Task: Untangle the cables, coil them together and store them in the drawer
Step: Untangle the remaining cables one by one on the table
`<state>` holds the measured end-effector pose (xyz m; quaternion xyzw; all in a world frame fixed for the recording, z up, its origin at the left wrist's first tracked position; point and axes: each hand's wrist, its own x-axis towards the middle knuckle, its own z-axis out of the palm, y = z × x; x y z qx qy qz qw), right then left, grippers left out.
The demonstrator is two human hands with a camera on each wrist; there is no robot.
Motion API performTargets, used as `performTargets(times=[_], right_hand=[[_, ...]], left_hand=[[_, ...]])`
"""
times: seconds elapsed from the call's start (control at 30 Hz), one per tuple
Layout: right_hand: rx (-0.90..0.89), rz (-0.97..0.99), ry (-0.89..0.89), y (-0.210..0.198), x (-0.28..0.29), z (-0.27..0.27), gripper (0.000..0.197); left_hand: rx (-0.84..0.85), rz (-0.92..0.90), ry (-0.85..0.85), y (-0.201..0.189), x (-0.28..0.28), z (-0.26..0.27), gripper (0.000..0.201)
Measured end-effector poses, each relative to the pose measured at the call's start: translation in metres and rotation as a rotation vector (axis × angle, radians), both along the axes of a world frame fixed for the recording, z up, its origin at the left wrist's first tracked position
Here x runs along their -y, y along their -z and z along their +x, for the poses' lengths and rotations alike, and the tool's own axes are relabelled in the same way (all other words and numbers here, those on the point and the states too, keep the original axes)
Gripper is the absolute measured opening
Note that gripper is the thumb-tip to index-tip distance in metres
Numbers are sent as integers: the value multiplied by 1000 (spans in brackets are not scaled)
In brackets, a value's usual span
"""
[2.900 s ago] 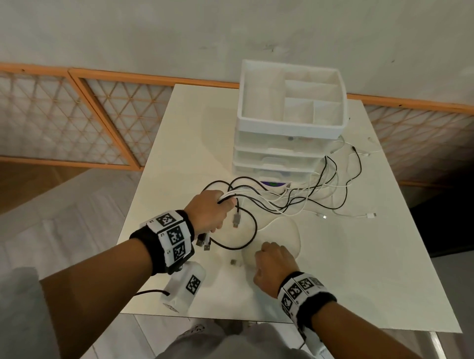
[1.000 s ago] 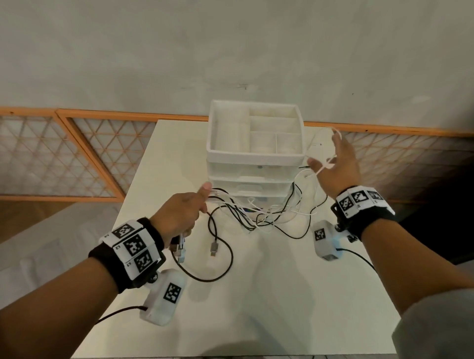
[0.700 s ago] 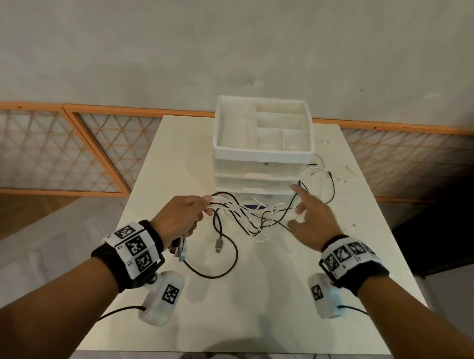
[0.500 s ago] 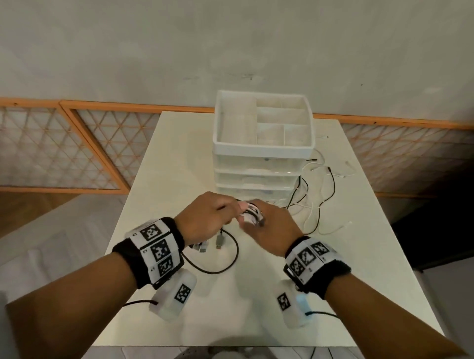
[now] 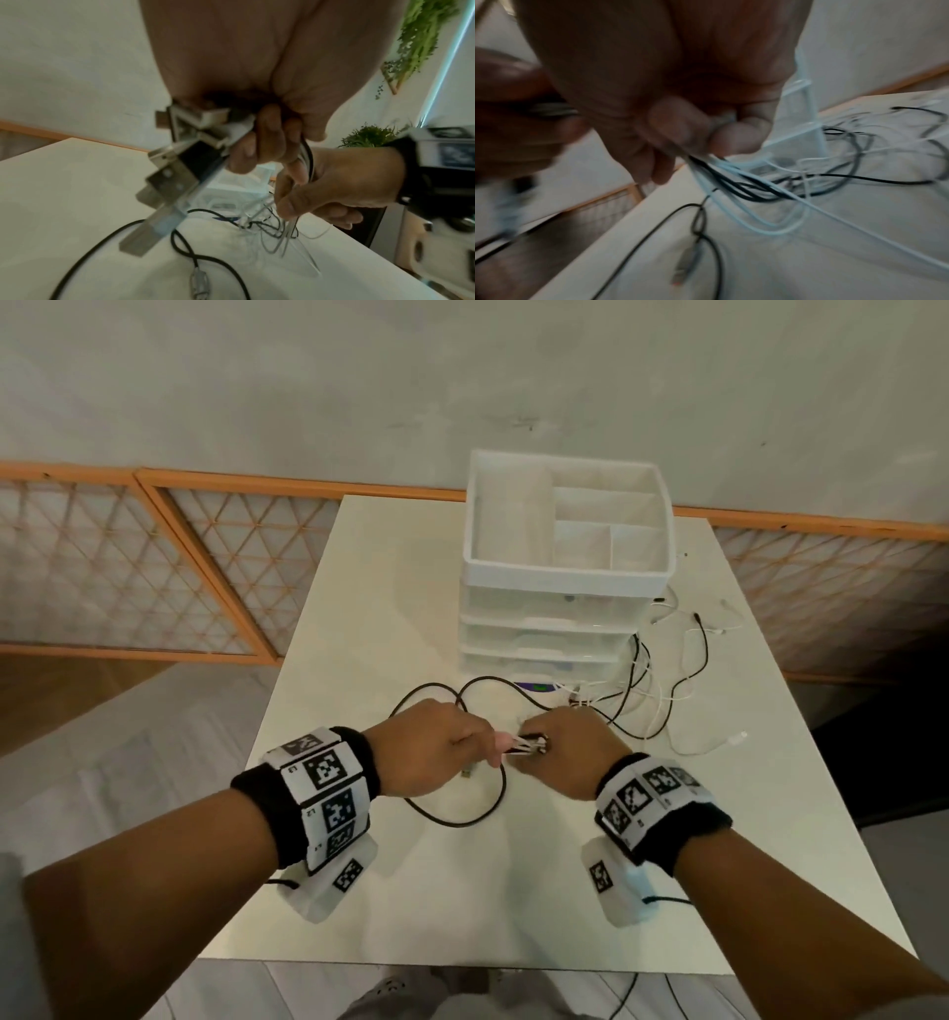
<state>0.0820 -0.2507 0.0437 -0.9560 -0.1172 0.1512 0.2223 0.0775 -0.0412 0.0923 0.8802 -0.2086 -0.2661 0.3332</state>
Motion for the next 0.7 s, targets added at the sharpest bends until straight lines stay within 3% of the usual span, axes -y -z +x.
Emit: performTargets(times=[0.03, 0.1, 0.17, 0.27, 0.3, 0.4, 0.5, 0.6, 0.7], right_hand=[[16, -48, 92, 1, 6, 5, 16], [260, -62, 338, 3, 18, 10, 4], [434, 14, 417, 13, 17, 3, 14], [259, 105, 296, 29, -5, -21, 61], [204, 96, 238, 33, -12, -30, 68], [50, 38, 4, 44, -38, -50, 59], [-262, -204, -195, 61, -58, -51, 60], [-191, -290, -236, 59, -64, -46, 32], [-23, -48, -141, 26, -59, -33, 29]], left_hand=[[-26, 10, -39, 1, -3, 1, 47], [-63, 53, -106, 8, -11, 5, 54], [-72, 136, -128, 20, -17, 9, 47], [-4, 220, -296, 37, -24, 13, 35], [5, 223, -347, 39, -26, 14, 35], [-12, 191, -354, 41, -27, 15, 43], [-76, 96, -356, 38, -23, 13, 48], [-63, 113, -312, 35, -18, 11, 51], [-31, 78, -306, 31, -14, 10, 53]])
